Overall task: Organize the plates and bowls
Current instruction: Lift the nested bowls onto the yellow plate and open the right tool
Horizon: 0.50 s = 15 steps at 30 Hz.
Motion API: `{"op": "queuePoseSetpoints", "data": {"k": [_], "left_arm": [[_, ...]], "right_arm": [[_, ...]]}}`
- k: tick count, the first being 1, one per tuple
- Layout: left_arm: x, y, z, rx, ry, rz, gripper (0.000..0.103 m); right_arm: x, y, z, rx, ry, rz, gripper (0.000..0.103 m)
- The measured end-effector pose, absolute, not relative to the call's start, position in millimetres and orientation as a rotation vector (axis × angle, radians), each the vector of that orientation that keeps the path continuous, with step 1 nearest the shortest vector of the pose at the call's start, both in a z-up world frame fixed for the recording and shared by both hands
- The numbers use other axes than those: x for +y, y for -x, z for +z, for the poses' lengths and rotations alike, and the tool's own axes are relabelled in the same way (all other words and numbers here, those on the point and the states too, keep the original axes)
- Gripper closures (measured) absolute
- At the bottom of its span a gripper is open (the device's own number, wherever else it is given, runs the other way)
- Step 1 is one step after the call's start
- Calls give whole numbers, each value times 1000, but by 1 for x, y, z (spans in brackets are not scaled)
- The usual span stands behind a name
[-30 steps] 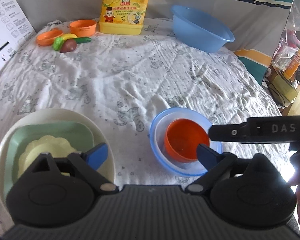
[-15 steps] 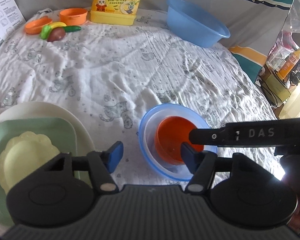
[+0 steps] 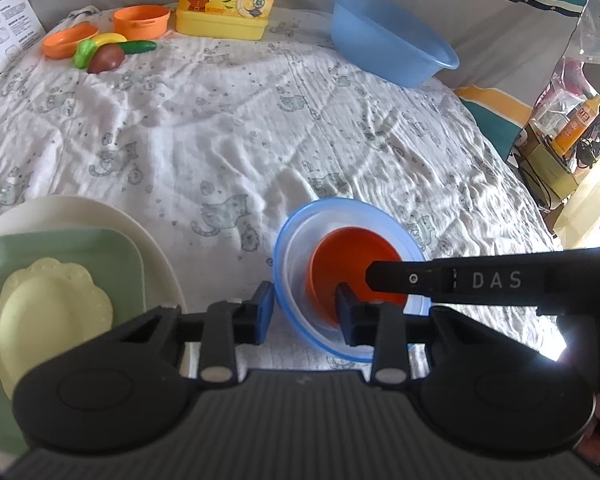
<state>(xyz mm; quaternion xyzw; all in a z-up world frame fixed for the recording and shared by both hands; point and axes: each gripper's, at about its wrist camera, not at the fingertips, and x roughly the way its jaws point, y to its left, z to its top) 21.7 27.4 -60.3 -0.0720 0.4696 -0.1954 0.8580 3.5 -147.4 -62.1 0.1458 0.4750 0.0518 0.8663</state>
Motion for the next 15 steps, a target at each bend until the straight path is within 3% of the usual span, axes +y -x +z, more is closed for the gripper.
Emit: {"op": "queuePoseSetpoints", "data": {"k": [7,15], "left_arm": [[33,-21,-45,975,138,-388,72],[50,-21,-37,984,162,-347,80]], "right_arm": [[-139,-6,-48,984,-269,126,77],[-120,-15,-47,1013,-218,137,78]]}}
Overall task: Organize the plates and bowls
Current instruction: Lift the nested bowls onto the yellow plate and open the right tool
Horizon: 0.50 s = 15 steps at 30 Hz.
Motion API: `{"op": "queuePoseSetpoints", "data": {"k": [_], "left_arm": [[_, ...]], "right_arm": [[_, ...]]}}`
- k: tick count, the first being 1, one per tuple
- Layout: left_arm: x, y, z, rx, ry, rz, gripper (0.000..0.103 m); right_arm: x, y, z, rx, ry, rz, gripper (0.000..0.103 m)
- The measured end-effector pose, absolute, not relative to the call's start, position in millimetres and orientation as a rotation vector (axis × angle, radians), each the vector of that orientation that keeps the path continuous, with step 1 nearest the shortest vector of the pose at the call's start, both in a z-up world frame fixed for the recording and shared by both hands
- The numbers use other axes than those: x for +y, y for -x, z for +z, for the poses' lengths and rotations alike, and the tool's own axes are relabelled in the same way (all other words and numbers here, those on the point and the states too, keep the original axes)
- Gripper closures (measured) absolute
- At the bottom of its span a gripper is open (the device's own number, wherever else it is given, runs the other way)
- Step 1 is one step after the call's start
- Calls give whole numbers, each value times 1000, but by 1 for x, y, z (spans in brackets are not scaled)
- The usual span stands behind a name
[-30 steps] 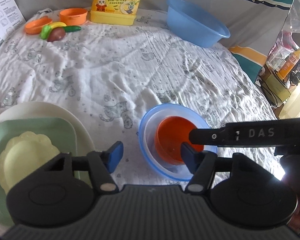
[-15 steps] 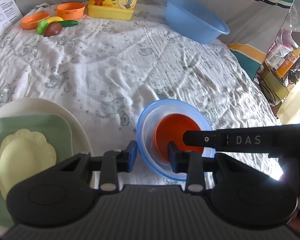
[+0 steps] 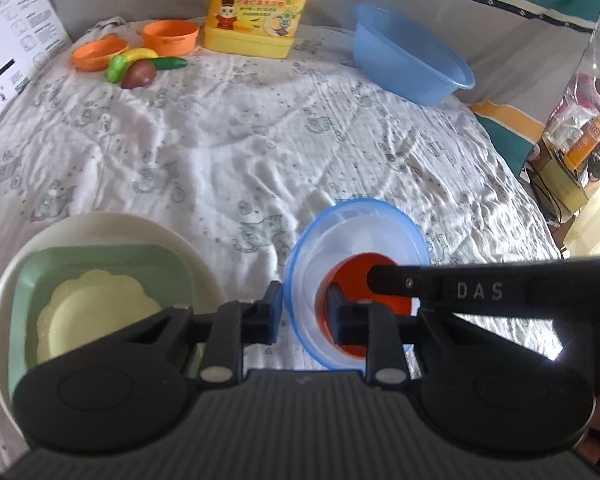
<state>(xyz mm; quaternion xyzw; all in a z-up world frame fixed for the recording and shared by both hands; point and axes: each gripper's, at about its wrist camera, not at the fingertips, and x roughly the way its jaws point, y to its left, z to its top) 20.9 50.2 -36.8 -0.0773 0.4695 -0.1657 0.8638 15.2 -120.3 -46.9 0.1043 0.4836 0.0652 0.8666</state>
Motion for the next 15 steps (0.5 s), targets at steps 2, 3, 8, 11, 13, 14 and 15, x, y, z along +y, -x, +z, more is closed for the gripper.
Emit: {"op": "queuePoseSetpoints", "data": {"k": [2,3,8,11,13,14,15], "left_arm": [[53,-21,-37,991,166,-345,80],[53,-21,-38,995,161,-342,80],[56,-20,-37,1007,145,-335,81],[70,-21,-30,1007,148,-315,81],[82,-22,-24,1007,155,-287,81],[90,-22,-21,1006,160,-271,81],[98,-22,-18,1005,166,-254,81]], "right_arm": [[-120,-14,-50,1028,-228,141,79],[-120,-13,-51,1037,-230,143,79],[-118,-15,-51,1067,-267,172,79],[-106,-18,-46,1078,-259,209,79],[-93,-21,-41,1083,-250,245,79],[-84,-23,-39,1084,-243,265,79],[-76,-24,-37,1087,-236,282,79]]}}
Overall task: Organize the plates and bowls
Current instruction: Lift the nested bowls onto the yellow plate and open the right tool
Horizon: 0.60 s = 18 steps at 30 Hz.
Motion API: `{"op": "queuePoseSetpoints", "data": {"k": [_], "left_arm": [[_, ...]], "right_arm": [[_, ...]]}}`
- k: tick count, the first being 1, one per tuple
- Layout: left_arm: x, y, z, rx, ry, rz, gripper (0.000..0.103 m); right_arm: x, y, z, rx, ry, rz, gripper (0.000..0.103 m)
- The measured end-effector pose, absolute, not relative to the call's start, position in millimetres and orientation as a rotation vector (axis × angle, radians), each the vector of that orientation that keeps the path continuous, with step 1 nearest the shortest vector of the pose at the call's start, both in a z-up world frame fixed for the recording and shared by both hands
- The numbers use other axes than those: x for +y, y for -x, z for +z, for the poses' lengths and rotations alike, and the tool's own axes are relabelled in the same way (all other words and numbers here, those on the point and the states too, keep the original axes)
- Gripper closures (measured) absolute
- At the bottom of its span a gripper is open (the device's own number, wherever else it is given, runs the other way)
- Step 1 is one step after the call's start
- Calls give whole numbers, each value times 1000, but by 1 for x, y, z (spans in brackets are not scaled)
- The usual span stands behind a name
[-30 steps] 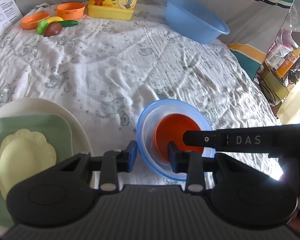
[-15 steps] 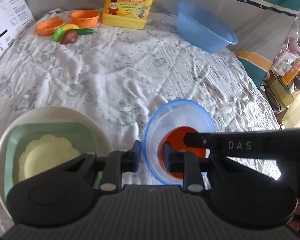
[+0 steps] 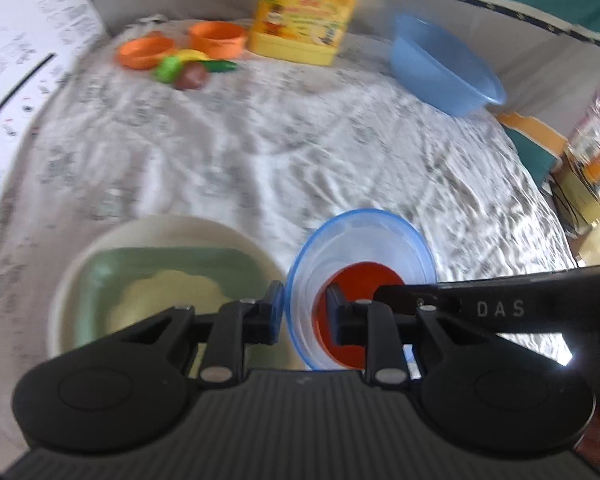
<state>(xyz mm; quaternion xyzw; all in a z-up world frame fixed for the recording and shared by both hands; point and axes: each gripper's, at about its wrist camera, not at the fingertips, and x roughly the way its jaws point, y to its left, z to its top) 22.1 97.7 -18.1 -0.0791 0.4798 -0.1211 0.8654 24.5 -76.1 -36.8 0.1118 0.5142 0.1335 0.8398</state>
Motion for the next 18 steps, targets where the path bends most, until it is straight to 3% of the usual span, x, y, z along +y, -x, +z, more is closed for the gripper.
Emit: {"op": "queuePoseSetpoints", "data": {"k": [9,18], "left_arm": [[163,-10,-10,1031,191,-123,81],[181,-11,-22,1066,197,-96,81]], "right_arm": [[-5,-37,-32,1150,-188,428,79],[25,-44,-41,1207,-167,433,79]]}}
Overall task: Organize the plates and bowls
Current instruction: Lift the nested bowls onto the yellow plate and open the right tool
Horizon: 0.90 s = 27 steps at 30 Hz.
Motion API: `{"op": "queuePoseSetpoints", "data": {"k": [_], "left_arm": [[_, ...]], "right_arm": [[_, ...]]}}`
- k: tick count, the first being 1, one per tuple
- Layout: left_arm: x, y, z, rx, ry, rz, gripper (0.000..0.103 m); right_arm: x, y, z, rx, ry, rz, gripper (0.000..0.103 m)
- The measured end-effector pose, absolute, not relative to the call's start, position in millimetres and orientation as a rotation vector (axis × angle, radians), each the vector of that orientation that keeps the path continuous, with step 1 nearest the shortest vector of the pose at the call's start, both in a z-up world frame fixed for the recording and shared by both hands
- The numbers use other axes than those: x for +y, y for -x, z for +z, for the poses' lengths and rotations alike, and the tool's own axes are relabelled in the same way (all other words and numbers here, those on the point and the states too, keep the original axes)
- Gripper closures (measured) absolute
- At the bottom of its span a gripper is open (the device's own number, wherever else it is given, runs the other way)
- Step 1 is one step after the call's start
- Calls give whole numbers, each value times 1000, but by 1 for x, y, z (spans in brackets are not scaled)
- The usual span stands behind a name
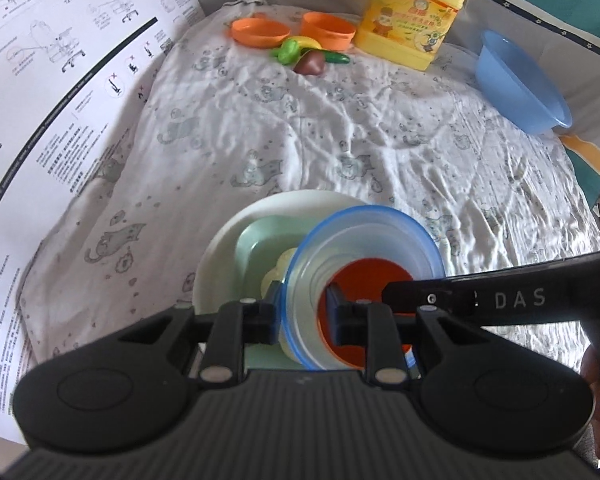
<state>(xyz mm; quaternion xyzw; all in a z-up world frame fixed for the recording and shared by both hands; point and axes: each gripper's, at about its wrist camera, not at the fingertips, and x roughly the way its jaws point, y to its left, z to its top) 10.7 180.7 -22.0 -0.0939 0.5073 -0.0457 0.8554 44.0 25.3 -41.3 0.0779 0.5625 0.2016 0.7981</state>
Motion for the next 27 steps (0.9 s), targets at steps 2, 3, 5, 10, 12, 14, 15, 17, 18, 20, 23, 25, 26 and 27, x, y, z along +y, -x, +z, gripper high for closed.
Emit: {"op": "queuePoseSetpoints", "data": {"k": [2,3,5,10,12,14,15,17,18,20,23,25,26,27], "left_arm": [[181,-13,-25,1068,197,-96,81],[181,-14,-26,1070,195,-96,81],[182,-15,-28,1074,189,-95,81],[184,-17,-33,1073,186,-90,78],[184,-18,-34,1067,184,-87,75],[184,-18,-34,1068,185,-88,74],[185,-19,-35,1069,185,-91,74],[184,-19,-36,1071,182,-94,74],[183,-19,-37,1071,179,-93,74],[183,-20,-36,1070,177,-93,74],[182,-18,-34,1057,165,-84,72],[182,-16,-29,1041,153,-77,63],[181,-15,-27,1031,144,-69,54],[181,-12,-23,1018,132,-61,45]], "right_arm": [[28,-47,-43,1213,-163,427,79],[29,-48,-45,1215,-160,426,79],[30,-51,-48,1219,-152,426,79],[34,-55,-53,1208,-120,429,79],[35,-55,-53,1200,-106,429,79],[35,-58,-55,1200,-109,430,79],[34,-58,-56,1200,-108,431,79],[33,-59,-56,1201,-110,434,79],[33,-59,-57,1202,-113,435,79],[32,-58,-57,1199,-114,436,79],[30,-56,-52,1182,-116,434,76],[26,-53,-47,1161,-119,431,76],[24,-51,-44,1151,-121,430,74],[21,-49,-41,1140,-125,430,73]]}}
